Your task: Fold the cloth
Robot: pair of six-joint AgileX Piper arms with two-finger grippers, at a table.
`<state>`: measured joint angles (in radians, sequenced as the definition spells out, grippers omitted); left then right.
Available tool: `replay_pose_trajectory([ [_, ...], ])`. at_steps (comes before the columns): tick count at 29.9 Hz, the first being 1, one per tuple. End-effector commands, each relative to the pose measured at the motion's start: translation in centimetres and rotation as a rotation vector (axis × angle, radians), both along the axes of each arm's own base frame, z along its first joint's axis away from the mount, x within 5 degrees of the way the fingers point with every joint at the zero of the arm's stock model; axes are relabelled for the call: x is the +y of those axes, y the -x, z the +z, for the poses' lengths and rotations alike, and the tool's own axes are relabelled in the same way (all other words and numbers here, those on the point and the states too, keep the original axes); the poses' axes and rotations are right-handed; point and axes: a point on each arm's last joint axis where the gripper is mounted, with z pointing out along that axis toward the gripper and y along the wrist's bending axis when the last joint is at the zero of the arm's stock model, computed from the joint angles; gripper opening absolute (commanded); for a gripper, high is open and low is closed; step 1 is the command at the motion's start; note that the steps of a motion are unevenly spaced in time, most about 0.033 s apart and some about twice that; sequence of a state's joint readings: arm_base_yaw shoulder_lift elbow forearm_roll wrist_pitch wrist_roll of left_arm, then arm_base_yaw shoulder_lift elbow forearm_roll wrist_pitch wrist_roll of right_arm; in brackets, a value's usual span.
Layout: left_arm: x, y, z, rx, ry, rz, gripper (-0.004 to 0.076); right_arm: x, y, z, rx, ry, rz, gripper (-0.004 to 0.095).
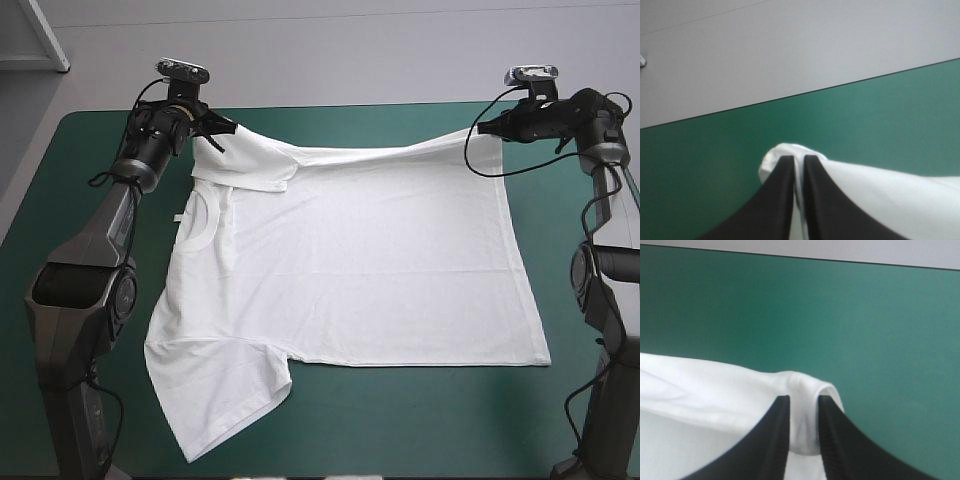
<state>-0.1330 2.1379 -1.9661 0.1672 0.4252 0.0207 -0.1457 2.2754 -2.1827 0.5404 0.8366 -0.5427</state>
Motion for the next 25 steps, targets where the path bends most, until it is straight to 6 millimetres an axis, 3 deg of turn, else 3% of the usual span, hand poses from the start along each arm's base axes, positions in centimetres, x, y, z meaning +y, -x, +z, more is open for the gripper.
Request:
replay_pose_trajectory([
  [1, -0.3, 0.8, 4.5, -0.156, 0.12, -0.005, 0.02, -0.2, 0.6, 5.0, -0.167, -0.005, -0.031, 0.0501],
  [3, -0.3, 0.8, 4.3, -0.132, 0.122, -0.002, 0.036, -0.2, 0.7, 5.8, -0.196, -0.001, -0.038, 0.0642],
  [4, -0.2, 1.0, 4.5, -0.119, 0.118, 0.0, 0.0433, -0.2, 0.8, 6.2, -0.204, 0.0, -0.035, 0.0666],
  [6, 0.1, 2.0, 5.5, -0.08, 0.075, -0.002, 0.0506, 0.0, 1.4, 8.3, -0.231, 0.002, -0.016, 0.0667],
  [11, 0.9, 6.0, 10.1, -0.022, -0.038, -0.028, 0.0463, 1.2, 4.9, 14.7, -0.269, -0.001, 0.067, 0.0581],
  [14, 1.2, 9.0, 13.0, -0.022, -0.013, -0.03, 0.044, 1.9, 7.6, 18.2, -0.271, -0.009, 0.105, 0.0518],
  [17, 1.2, 12.3, 14.6, -0.013, 0.042, -0.047, 0.0438, 2.3, 10.2, 20.8, -0.265, -0.031, 0.094, 0.0463],
  [20, 1.3, 16.1, 14.1, 0.035, 0.095, -0.065, 0.0438, 2.4, 12.1, 22.6, -0.283, -0.04, 0.064, 0.0462],
  [25, 2.1, 23.0, 10.7, 0.135, 0.12, -0.049, 0.0438, 3.1, 14.3, 23.9, -0.28, -0.1, 0.068, 0.0463],
])
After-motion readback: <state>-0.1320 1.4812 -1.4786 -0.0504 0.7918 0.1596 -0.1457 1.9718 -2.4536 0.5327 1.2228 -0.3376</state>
